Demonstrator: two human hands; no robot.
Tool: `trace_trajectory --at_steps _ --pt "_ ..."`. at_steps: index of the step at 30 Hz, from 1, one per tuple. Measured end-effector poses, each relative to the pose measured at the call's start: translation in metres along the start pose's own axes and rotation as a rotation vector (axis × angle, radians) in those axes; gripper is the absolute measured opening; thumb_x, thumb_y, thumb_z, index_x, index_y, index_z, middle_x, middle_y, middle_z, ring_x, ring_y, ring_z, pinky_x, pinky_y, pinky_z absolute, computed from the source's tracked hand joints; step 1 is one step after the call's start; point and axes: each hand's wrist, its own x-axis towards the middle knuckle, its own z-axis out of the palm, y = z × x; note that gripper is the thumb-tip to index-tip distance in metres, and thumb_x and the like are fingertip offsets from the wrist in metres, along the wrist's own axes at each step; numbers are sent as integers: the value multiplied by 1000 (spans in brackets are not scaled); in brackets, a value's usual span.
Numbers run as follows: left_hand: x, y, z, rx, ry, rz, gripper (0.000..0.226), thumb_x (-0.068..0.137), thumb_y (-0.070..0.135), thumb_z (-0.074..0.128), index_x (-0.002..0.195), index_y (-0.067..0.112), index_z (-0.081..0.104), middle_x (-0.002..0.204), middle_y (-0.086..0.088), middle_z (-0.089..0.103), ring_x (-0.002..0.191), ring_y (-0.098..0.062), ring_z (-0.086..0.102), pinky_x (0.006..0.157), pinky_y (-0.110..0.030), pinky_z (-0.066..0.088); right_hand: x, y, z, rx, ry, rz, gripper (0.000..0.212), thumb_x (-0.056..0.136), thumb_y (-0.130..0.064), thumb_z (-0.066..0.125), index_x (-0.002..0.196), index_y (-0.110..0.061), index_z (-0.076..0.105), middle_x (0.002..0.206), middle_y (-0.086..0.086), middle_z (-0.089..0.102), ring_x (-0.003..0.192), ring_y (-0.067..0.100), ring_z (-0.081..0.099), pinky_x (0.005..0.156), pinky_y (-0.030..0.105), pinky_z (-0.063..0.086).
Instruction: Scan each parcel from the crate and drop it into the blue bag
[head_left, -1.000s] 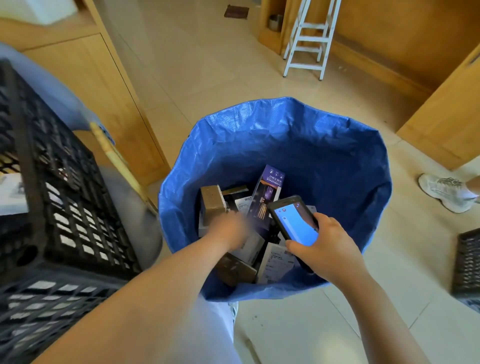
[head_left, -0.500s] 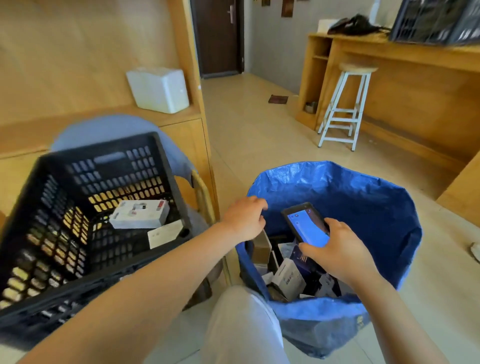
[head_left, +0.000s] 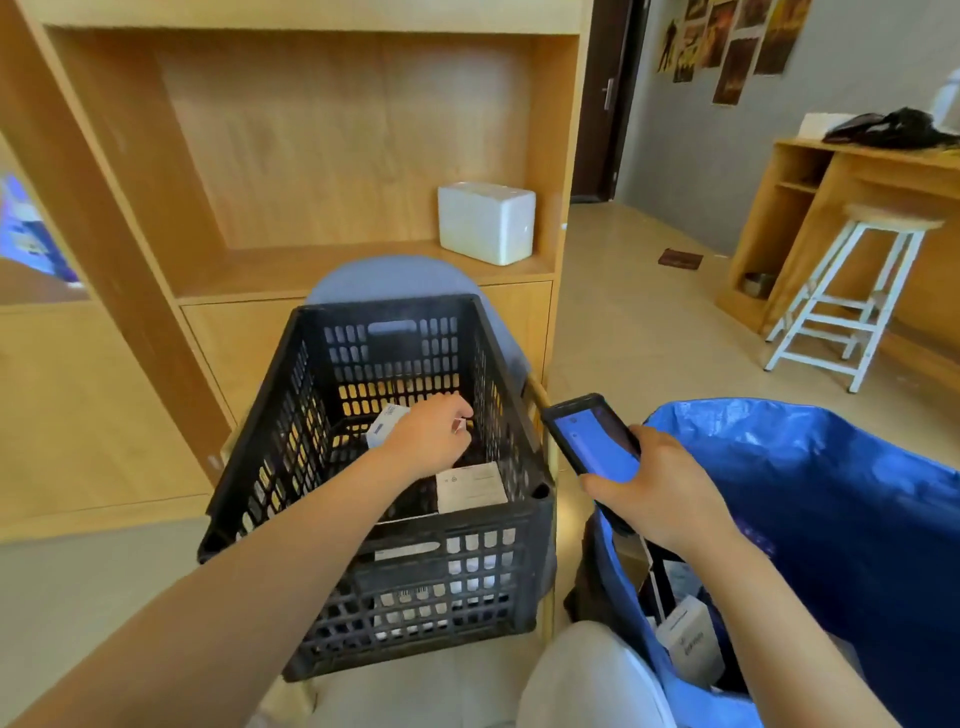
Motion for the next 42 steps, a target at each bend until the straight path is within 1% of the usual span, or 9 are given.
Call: trace_trajectory --at_steps 8,14,18,24,28,31,34,36,42 --pt "14 -78 20 -51 -239 -187 39 96 20 50 135 17 52 145 -6 45 127 -25 45 102 -31 39 12 -30 39 4 -49 -30 52 65 -58 70 103 -27 54 97 -6 59 82 15 59 64 34 49" --pt "28 -109 37 219 -570 -176 25 96 22 47 119 15 54 134 -9 53 115 -24 51 101 -38 43 15 -43 46 -30 -77 -56 53 69 -57 70 109 -27 52 97 -8 57 84 15 58 68 34 51" --pt "24 -127 50 328 -801 -278 55 99 29 45 151 14 32 153 -5 36 135 -25 40 109 -34 36 13 -45 48 -67 -92 -62 53 71 -55 71 111 -26 51 99 -8 54 85 16 56 66 31 44" --pt "23 -147 66 429 -978 -314 67 102 38 42 158 17 12 165 -2 9 151 -23 11 120 -37 17 13 -44 50 -94 -91 -86 57 72 -56 71 116 -28 49 102 -8 52 87 16 56 67 30 45" --pt "23 -144 67 431 -979 -283 69 98 40 48 157 16 19 164 -2 15 149 -23 16 119 -38 22 13 -44 51 -77 -95 -96 54 71 -56 72 112 -30 48 97 -13 50 82 7 54 58 22 42" --pt "23 -149 66 376 -951 -265 68 93 42 54 152 16 32 157 -2 31 142 -24 33 114 -39 33 13 -45 52 -77 -98 -98 54 71 -56 72 112 -30 48 97 -13 50 82 7 54 58 21 41" --pt "22 -153 64 265 -911 -292 59 89 37 61 140 12 46 139 -7 50 114 -19 54 93 -32 49 13 -44 53 -94 -95 -102 56 73 -56 72 116 -29 47 98 -12 49 83 8 53 57 19 38" --pt "20 -154 64 183 -911 -323 49 90 31 64 134 13 49 127 -8 56 96 -14 56 82 -27 50 12 -44 53 -97 -96 -103 58 73 -56 72 118 -29 47 100 -10 49 86 10 53 58 19 38" --pt "14 -156 50 -134 -882 -477 44 88 15 71 126 16 49 123 -4 61 111 -17 61 100 -35 52 11 -43 55 -95 -98 -90 62 73 -57 71 122 -29 46 103 -9 49 88 13 54 61 23 41"
